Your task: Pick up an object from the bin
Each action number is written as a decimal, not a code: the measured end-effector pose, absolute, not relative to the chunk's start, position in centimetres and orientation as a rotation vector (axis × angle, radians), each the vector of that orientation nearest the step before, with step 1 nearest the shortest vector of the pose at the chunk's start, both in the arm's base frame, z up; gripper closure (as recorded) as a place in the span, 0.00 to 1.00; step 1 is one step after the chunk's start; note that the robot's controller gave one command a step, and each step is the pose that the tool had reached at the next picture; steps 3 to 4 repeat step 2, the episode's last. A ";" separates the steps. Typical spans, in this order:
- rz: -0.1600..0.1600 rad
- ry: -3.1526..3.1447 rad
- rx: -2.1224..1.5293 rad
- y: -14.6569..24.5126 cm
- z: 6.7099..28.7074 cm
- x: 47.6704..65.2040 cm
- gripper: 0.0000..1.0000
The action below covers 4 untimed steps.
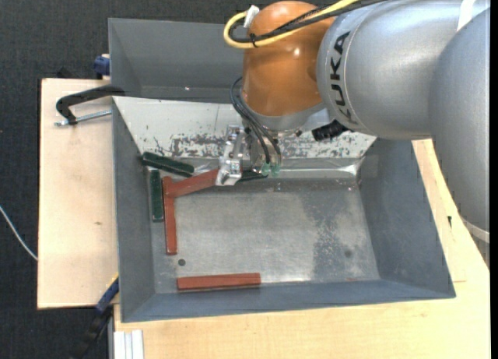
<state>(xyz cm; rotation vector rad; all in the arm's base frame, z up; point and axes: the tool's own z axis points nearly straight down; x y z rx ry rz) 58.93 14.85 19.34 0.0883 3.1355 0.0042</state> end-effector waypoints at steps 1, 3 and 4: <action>0.004 3.136 0.088 14.8 19.3 58.9 1.00; 0.000 2.993 -0.914 13.8 33.8 58.7 1.00; 0.000 2.993 -0.914 13.8 33.8 58.7 1.00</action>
Offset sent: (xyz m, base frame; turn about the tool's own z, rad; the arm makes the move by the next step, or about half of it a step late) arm -0.0043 -0.0119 0.1415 -0.6501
